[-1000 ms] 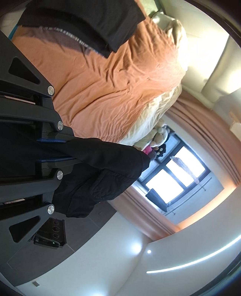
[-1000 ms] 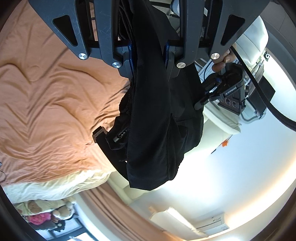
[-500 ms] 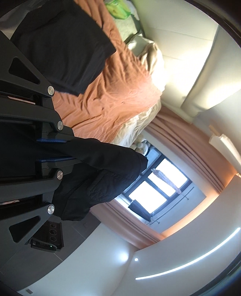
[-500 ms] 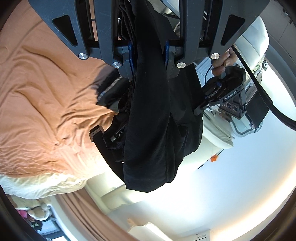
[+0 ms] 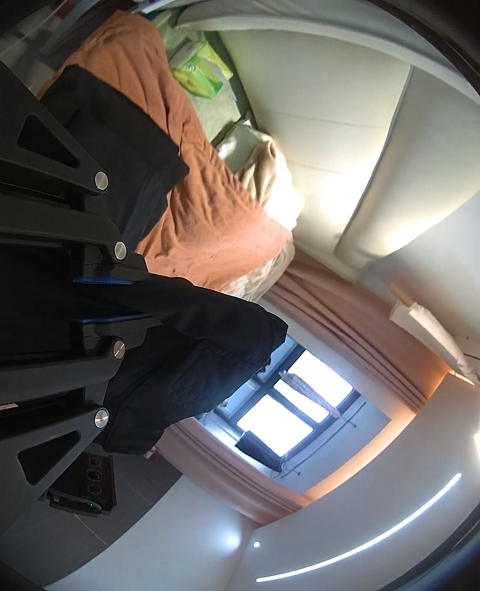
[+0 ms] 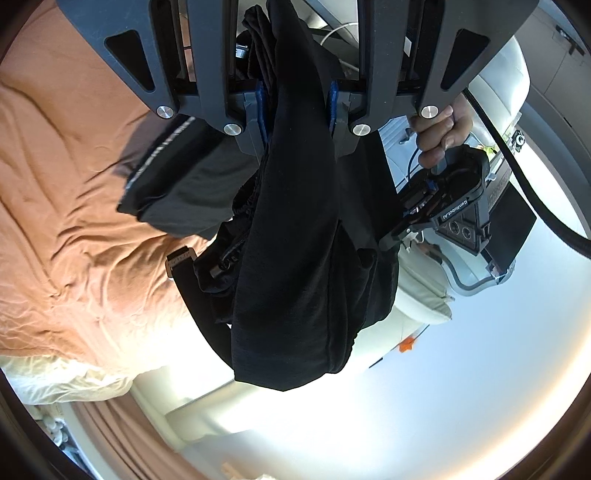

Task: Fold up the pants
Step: 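Lift the folded black pants off the bed with both tools and carry them toward the headboard, then lower the folded pants onto the bed corner and open both tools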

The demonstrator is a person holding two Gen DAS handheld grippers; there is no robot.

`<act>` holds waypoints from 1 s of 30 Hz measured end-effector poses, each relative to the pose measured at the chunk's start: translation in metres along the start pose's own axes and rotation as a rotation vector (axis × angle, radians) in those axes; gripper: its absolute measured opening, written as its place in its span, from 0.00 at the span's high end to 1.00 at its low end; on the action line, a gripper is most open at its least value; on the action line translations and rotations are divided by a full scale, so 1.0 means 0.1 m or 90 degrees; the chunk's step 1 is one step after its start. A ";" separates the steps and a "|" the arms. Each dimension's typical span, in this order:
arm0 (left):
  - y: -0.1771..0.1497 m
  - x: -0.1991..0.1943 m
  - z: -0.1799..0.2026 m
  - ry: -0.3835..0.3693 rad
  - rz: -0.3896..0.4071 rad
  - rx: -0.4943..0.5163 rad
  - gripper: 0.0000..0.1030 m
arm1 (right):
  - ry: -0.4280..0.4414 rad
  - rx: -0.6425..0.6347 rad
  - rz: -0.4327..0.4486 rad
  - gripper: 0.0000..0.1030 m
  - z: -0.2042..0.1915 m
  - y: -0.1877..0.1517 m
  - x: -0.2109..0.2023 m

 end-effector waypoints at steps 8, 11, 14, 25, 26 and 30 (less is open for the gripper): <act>0.17 0.09 -0.47 0.057 -0.013 -0.032 0.88 | 0.002 0.037 -0.017 0.79 0.04 0.06 0.41; 0.22 0.21 -0.60 0.073 -0.018 -0.037 0.88 | 0.000 0.057 -0.019 0.79 0.15 0.10 0.54; 0.25 0.38 -0.74 0.086 -0.029 -0.047 0.88 | -0.009 0.068 -0.022 0.79 0.28 0.13 0.63; 0.32 1.15 -1.18 0.114 -0.081 -0.097 0.88 | -0.057 0.134 -0.024 0.79 0.82 0.29 0.91; 0.32 1.21 -1.21 0.118 -0.085 -0.101 0.88 | -0.059 0.136 -0.025 0.79 0.85 0.30 0.93; 0.33 1.42 -1.30 0.134 -0.099 -0.109 0.88 | -0.063 0.148 -0.029 0.79 0.89 0.34 1.09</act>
Point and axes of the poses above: each gripper's, at about its wrist camera, not at the fingertips, and x roughly the way its jaws point, z to its right, y to its top, the point moved 1 cm from there along x, roughly the way its jaws point, and after that the axes turned 9 degrees about -z, right-handed, at the moved point
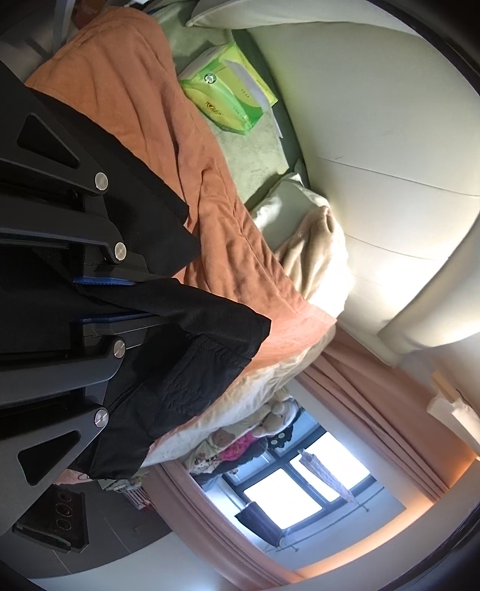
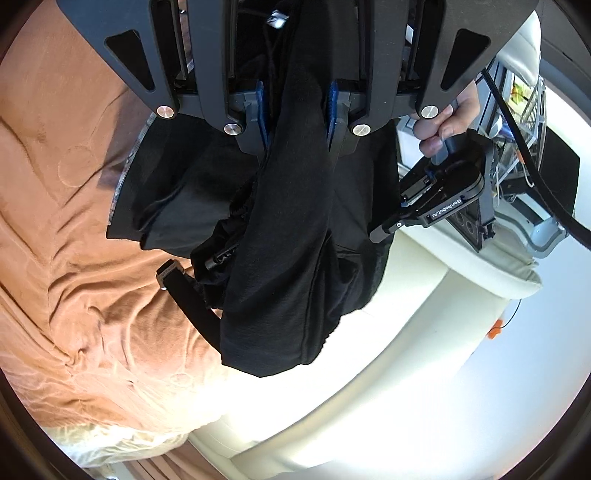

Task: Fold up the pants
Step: 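Lower the folded pants onto the bed corner and open both tools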

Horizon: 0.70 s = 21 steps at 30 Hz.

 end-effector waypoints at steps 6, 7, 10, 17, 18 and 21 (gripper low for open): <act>-0.07 0.29 -0.10 0.082 -0.045 -0.031 0.82 | -0.042 0.033 -0.051 0.74 0.05 0.06 0.27; -0.11 0.28 -0.12 0.085 -0.048 -0.036 0.82 | -0.052 0.028 -0.055 0.72 0.06 0.05 0.28; -0.17 0.15 -0.14 0.094 -0.032 -0.042 0.60 | -0.094 0.006 -0.037 0.53 0.05 0.01 0.18; -0.39 -0.25 -0.07 0.097 -0.004 -0.020 0.52 | -0.136 -0.036 0.015 0.40 -0.14 0.01 -0.12; -0.43 -0.30 -0.05 0.099 -0.003 -0.016 0.52 | -0.137 -0.052 0.024 0.40 -0.19 0.02 -0.18; -0.55 -0.40 0.00 0.107 0.002 -0.009 0.52 | -0.122 -0.117 0.034 0.40 -0.47 0.06 -0.25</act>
Point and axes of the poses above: each gripper's, at about its wrist camera, not at the fingertips, and x roughly the way its jaws point, z to its right, y to its top, the point moved 1 cm from there along x, roughly the way its jaws point, and after that the axes turned 9 degrees about -z, right-handed, at the moved point
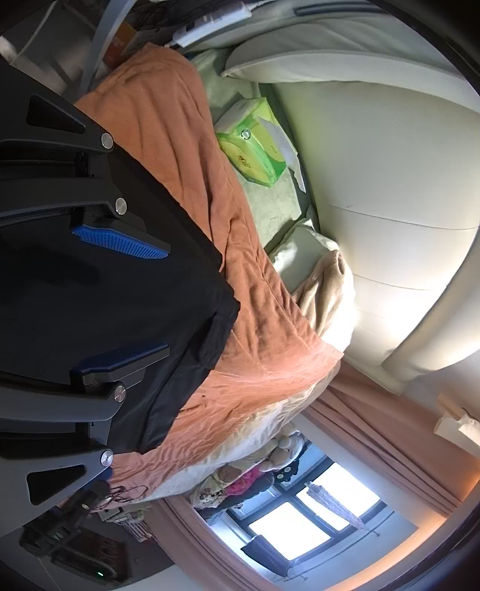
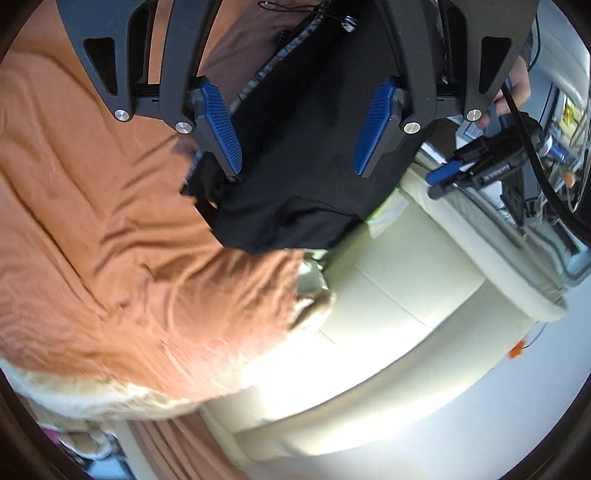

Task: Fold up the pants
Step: 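Lower the folded pants onto the bed corner and open both tools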

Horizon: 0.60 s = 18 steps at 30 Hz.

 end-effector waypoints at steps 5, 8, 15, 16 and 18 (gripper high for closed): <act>-0.18 -0.11 0.05 0.012 0.005 0.018 0.52 | 0.019 -0.089 -0.026 0.40 -0.29 0.07 0.04; -0.25 -0.15 0.07 0.013 0.010 0.036 0.52 | 0.013 -0.132 -0.039 0.44 -0.39 0.16 0.13; -0.44 -0.01 0.05 0.015 -0.007 0.047 0.52 | 0.016 -0.175 -0.068 0.46 -0.39 0.31 0.34; -0.46 0.05 0.05 0.020 -0.014 0.052 0.52 | 0.009 -0.182 -0.072 0.46 -0.37 0.32 0.41; -0.51 0.16 0.00 0.040 -0.033 0.052 0.52 | -0.008 -0.193 -0.082 0.46 -0.32 0.32 0.55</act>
Point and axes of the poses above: each gripper's, at about its wrist camera, not at the fingertips, and x roughly the way its jaws point, z to its right, y to its top, the point moved 1 cm from there along x, roughly the way its jaws point, and after that the axes turned 9 degrees about -z, right-handed, at the moved point
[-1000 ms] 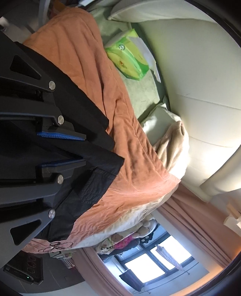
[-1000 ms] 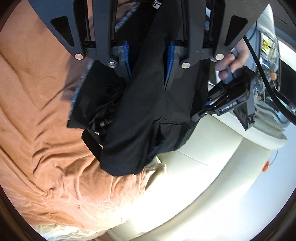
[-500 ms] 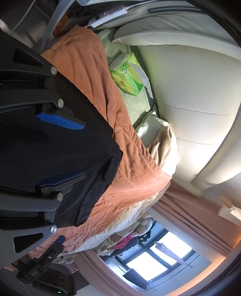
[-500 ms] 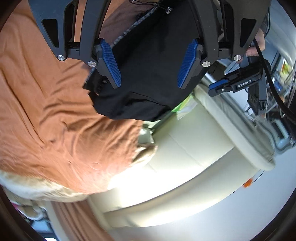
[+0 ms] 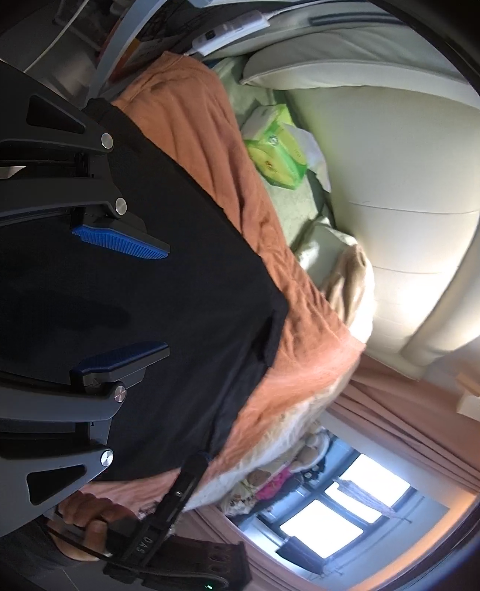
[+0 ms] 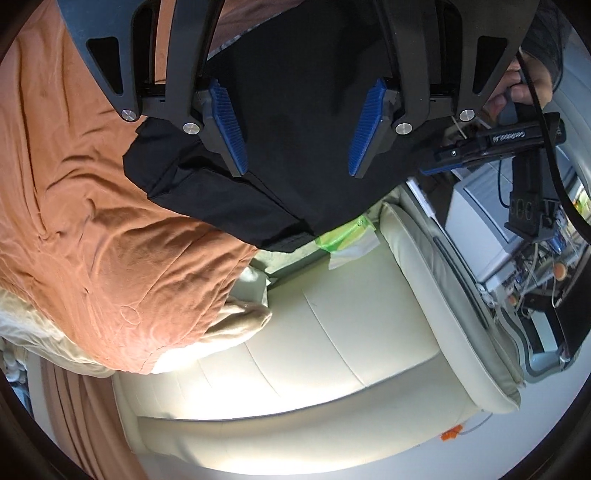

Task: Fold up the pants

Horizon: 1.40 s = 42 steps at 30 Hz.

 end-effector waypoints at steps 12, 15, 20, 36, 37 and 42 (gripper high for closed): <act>-0.05 0.17 -0.06 0.054 -0.031 -0.024 0.52 | -0.087 -0.042 -0.047 0.59 0.11 -0.21 0.48; -0.10 0.08 0.04 0.079 -0.027 -0.021 0.52 | -0.082 -0.023 -0.046 0.59 0.13 -0.25 0.42; -0.30 -0.16 0.15 0.089 -0.007 -0.030 0.47 | -0.093 -0.034 -0.049 0.58 0.06 -0.39 0.24; -0.93 -0.80 0.90 0.118 0.051 0.014 0.20 | -0.063 -0.045 -0.027 0.35 0.04 -0.95 -1.03; -0.98 -0.83 0.96 0.117 0.055 0.016 0.17 | -0.063 -0.044 -0.024 0.31 0.06 -1.00 -1.10; -1.23 -1.00 1.31 0.123 0.078 0.043 0.08 | -0.066 -0.037 -0.017 0.27 0.16 -1.29 -1.60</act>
Point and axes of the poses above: each gripper's, at about its wrist camera, not at the fingertips, and x roughly the way its jaws point, z to its right, y to its top, the point moved 1 cm from there along x, roughly the way its jaws point, and after that the axes turned 9 degrees about -z, right-handed, at the moved point
